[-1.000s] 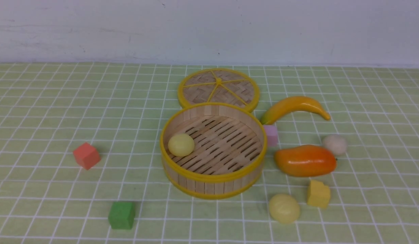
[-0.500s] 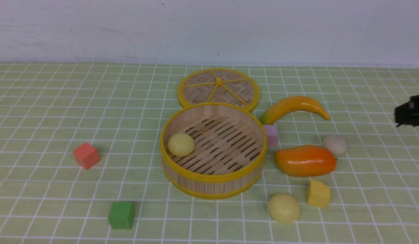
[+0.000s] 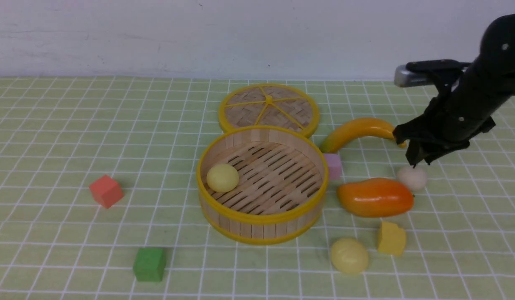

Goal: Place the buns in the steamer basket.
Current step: Use the right arm to grab a steamed stuffed bun, then use the right arm to put the steamed stuffed bun into the steamer

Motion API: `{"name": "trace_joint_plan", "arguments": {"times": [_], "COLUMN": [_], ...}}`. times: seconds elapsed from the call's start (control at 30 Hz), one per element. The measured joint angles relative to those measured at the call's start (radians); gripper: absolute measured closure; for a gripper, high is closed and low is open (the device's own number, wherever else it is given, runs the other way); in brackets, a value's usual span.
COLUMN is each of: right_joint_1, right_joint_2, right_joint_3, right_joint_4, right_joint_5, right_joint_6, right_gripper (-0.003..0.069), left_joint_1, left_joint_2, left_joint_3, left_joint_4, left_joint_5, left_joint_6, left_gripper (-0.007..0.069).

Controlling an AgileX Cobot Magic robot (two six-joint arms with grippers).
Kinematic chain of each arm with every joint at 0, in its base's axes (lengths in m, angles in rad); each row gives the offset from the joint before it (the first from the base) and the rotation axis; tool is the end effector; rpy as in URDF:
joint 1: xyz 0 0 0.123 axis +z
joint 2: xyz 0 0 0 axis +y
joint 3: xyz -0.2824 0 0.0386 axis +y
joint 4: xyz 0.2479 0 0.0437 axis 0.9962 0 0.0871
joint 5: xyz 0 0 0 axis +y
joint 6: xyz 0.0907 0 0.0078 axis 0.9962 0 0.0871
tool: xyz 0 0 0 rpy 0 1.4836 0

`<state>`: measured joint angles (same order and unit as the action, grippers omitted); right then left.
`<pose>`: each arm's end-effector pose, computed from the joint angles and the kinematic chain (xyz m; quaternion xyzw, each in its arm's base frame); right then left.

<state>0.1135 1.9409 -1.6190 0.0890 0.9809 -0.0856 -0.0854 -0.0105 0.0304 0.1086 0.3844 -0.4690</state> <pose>0.4153 0.0541 0.2502 -0.0800 0.9802 0.0432 0.1759 0.0525 -0.0008 0.1691 -0.1259 0.7994 -0.1161 0.5760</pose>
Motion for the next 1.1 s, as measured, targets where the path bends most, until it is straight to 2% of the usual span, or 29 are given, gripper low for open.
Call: {"name": "trace_joint_plan", "arguments": {"times": [0.2, 0.47, 0.6, 0.7, 0.8, 0.93, 1.1], "right_joint_1": [-0.004, -0.016, -0.028, -0.041, -0.050, -0.055, -0.053], "right_joint_2": [0.133, 0.179, 0.202, 0.219, 0.220, 0.219, 0.176], "right_joint_3": [-0.081, -0.088, -0.088, -0.088, -0.092, -0.113, -0.173], "right_joint_4": [-0.089, -0.099, -0.096, -0.069, -0.039, 0.008, 0.136], "right_joint_5": [0.000, -0.119, -0.128, -0.128, -0.127, -0.093, -0.052], "right_joint_6": [0.076, 0.086, 0.102, 0.102, 0.098, 0.065, -0.001], "right_gripper": [0.0418, 0.0418, 0.0435, 0.0515, 0.0634, 0.0659, 0.0659], "left_joint_1": [0.000, 0.000, 0.000, 0.000, 0.000, 0.000, 0.000], "left_joint_2": [0.000, 0.000, 0.000, 0.000, 0.000, 0.000, 0.000], "left_joint_3": [0.000, 0.000, 0.000, 0.000, 0.000, 0.000, 0.000], "left_joint_4": [0.000, 0.000, 0.000, 0.000, 0.000, 0.000, 0.000], "left_joint_5": [0.001, 0.001, 0.001, 0.001, 0.001, 0.001, 0.001], "left_joint_6": [0.000, 0.000, 0.000, 0.000, 0.000, 0.000, 0.000], "left_gripper": [0.0552, 0.0546, 0.0543, 0.0539, 0.0535, 0.0532, 0.0525]}}
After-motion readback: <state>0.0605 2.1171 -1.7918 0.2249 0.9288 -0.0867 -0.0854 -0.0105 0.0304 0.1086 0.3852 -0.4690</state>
